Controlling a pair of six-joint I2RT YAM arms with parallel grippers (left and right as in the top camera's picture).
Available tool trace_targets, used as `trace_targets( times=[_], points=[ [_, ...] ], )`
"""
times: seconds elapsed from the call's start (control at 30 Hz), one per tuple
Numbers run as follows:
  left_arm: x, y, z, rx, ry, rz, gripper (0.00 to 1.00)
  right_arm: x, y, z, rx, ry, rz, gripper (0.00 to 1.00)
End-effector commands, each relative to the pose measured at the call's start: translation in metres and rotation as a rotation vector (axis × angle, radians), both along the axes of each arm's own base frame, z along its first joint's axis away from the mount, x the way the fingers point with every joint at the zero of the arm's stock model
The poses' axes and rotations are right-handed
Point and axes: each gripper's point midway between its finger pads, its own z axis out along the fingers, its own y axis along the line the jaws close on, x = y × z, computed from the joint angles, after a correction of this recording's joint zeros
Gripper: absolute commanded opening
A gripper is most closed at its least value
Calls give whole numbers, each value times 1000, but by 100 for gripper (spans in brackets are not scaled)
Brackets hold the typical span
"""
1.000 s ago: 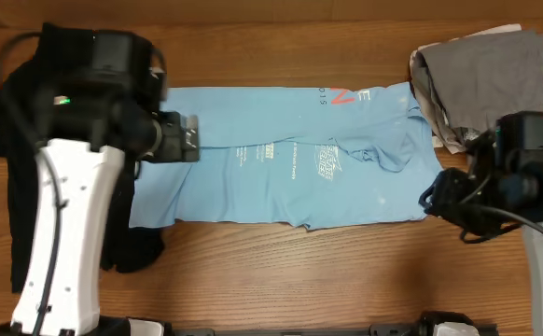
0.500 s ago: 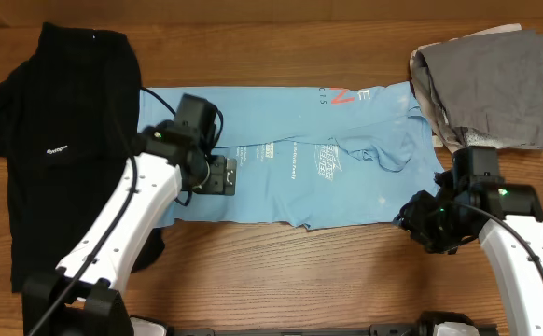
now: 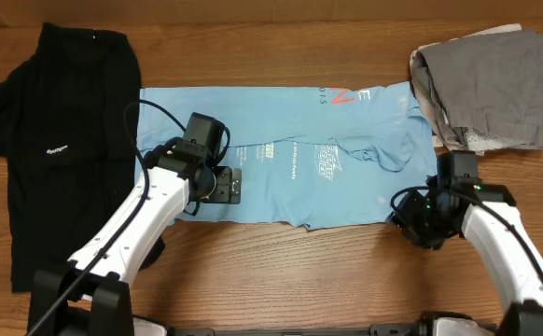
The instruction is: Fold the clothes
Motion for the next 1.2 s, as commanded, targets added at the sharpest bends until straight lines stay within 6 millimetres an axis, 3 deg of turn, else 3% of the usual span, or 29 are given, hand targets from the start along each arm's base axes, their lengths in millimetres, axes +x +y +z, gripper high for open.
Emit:
trace_targets(
  times=[0.0, 0.17, 0.43, 0.57, 0.63, 0.77, 0.87, 0.97, 1.17],
  points=[
    [0, 0, 4, -2, -17, 17, 92, 3, -8, -15, -37, 33, -28, 45],
    [1, 1, 4, 5, -20, 18, 92, 11, -13, -31, -63, 48, -29, 40],
    [1, 1, 4, 6, -20, 18, 92, 22, -21, -34, -111, 7, -35, 29],
    [2, 0, 4, 4, -26, 18, 92, 26, -24, -34, -127, -9, -35, 19],
    [3, 0, 5, 2, -32, 18, 92, 24, -24, -34, -127, -2, -33, 5],
    [4, 0, 5, 2, -33, 18, 92, 14, -25, -34, -134, 36, -32, 4],
    [4, 0, 5, 2, -33, 18, 91, 4, -24, -28, -131, 69, -29, 4],
    [4, 0, 5, 3, -33, 15, 92, -6, -23, -9, -131, 72, -21, 4],
    [5, 2, 5, 15, -39, 18, 92, -4, -19, 29, -116, -2, 27, 4]
  ],
)
